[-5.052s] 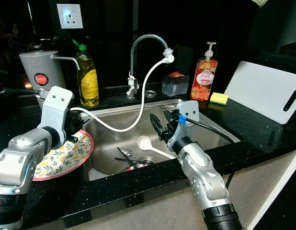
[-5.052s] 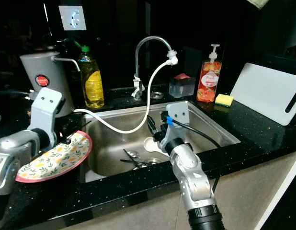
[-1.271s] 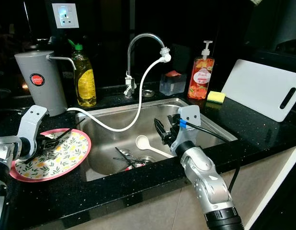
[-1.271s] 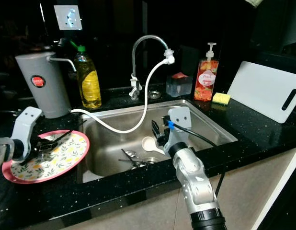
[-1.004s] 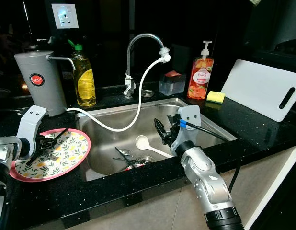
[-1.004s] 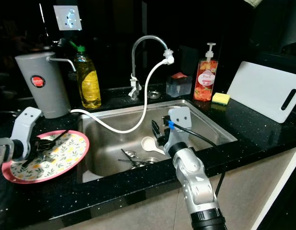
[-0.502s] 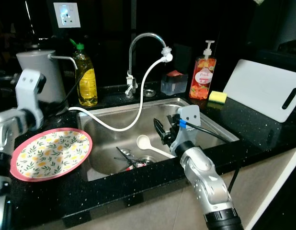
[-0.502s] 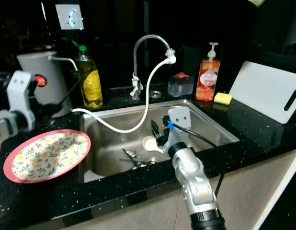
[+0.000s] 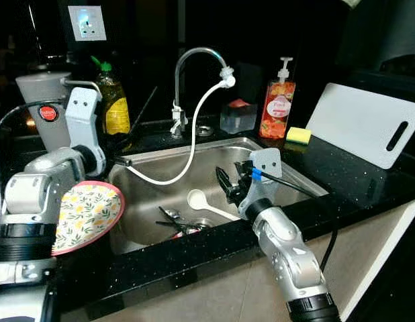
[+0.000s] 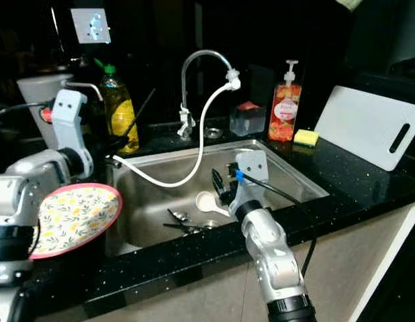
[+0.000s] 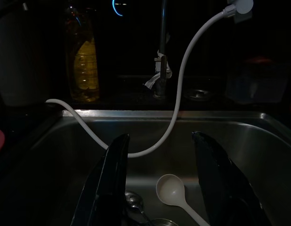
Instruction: Kitchen organization
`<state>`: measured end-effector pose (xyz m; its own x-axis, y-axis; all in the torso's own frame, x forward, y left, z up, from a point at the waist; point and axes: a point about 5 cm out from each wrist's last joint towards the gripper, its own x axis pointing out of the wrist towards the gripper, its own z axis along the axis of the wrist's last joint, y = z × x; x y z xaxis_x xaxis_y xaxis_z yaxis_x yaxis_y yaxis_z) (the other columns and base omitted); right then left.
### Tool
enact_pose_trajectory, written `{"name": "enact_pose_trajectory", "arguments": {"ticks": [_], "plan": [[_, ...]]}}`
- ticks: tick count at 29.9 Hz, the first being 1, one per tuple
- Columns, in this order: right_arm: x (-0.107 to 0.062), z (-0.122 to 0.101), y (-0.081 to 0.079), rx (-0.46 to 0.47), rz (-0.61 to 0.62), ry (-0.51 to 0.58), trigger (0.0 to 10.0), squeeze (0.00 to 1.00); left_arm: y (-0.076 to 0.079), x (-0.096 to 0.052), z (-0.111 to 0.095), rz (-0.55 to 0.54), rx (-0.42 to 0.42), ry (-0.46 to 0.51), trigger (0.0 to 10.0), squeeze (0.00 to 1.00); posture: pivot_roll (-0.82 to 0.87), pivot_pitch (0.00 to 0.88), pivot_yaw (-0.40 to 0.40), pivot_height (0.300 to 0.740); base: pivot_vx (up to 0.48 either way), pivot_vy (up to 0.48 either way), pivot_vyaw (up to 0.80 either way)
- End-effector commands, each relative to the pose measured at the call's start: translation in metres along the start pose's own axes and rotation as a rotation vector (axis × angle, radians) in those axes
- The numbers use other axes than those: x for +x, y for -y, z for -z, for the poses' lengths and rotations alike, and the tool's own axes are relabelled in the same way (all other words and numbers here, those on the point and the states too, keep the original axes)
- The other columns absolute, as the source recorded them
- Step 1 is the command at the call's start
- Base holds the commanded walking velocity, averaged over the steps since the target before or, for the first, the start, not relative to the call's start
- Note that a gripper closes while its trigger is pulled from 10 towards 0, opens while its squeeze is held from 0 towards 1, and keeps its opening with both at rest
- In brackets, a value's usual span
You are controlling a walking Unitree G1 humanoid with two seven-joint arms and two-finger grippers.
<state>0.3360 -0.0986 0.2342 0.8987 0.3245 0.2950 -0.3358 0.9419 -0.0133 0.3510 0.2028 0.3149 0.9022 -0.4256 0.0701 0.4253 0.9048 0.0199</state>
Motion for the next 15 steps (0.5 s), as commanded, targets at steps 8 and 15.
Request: {"name": "enact_pose_trajectory", "arguments": {"ticks": [8, 15], "plan": [[-0.001, -0.002, -0.002, 0.011, -0.004, 0.007, 10.0, 0.0, 0.019, 0.007, 0.015, 0.001, -0.008, -0.054, 10.0, 0.0, -0.02, 0.0, 0.014, 0.74, 0.0, 0.0, 0.0], [0.0, -0.003, -0.003, 0.013, -0.011, 0.011, 10.0, 0.0, 0.037, 0.026, 0.023, -0.006, 0.037, -0.091, 10.0, 0.0, -0.02, 0.0, 0.012, 0.74, 0.0, 0.0, 0.0]]}}
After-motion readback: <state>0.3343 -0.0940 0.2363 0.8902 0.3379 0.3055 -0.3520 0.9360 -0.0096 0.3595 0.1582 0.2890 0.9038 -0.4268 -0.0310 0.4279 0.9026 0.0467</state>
